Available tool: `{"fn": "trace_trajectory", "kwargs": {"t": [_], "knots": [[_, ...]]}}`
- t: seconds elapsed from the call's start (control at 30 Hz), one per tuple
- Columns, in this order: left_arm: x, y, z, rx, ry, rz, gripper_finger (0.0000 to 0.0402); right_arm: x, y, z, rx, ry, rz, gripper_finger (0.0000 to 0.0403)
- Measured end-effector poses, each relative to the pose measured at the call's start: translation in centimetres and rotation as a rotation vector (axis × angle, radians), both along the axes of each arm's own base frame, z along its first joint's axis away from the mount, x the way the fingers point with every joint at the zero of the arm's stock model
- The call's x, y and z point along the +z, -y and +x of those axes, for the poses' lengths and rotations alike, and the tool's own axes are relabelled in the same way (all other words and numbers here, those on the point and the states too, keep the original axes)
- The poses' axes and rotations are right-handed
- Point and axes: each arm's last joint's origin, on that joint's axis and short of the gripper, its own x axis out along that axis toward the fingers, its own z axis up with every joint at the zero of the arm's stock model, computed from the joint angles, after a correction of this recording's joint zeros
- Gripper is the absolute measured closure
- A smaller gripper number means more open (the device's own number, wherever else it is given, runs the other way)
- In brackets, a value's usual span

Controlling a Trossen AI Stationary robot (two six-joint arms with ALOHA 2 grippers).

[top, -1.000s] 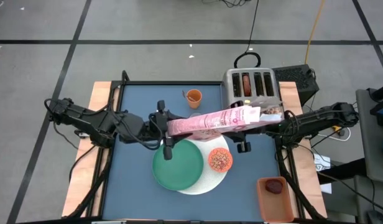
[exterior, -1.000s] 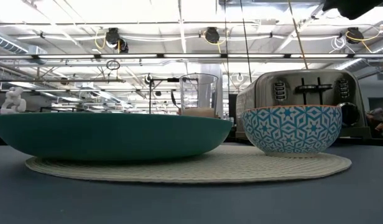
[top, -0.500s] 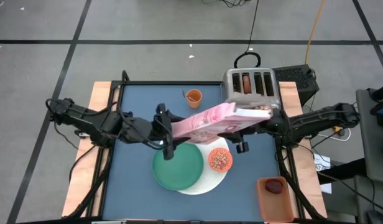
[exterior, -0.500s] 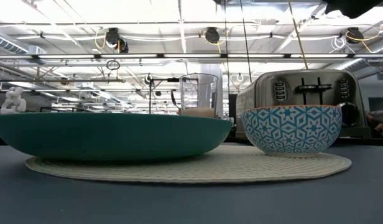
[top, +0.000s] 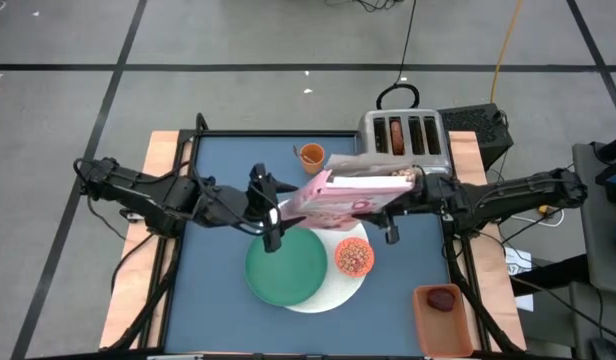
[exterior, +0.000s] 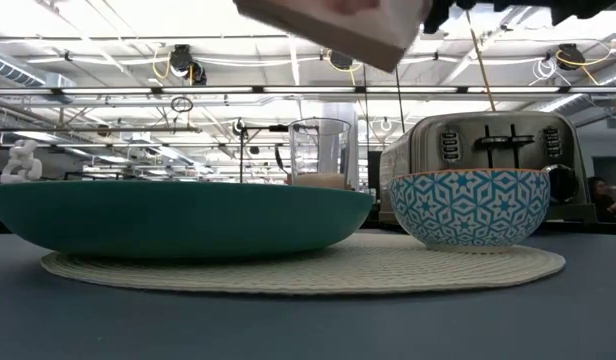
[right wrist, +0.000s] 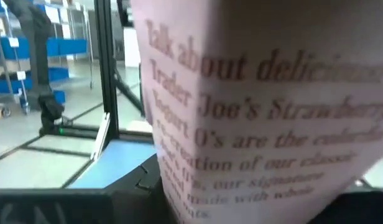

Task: Arrange a breakfast setting
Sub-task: Pour the cereal from the cereal box into the orange bowl

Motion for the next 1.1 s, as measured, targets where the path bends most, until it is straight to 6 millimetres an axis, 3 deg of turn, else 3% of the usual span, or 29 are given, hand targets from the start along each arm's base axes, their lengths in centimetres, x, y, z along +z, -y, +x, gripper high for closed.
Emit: {"fn": "trace_trajectory", "kwargs": {"t": [0.3, 0.7, 1.1], "knots": [[-0.7, -0.7, 1.0, 0.026, -0.023, 0.008, 0.0069, -1.3, 0.0, -0.3, 0.0, -0.154, 0.002, 0.0237], [-5.0, -0.5, 5.0, 0.034, -0.165, 0.073, 0.0069, -2.0, 0.1, -1.1, 0.001, -0.258, 0.02, 0.0237], [-5.2, -0.7, 5.3, 0.033, -0.164, 0.052, 0.007, -1.5, 0.2, -2.6, -0.008, -0.276, 0.089, 0.0237]]}}
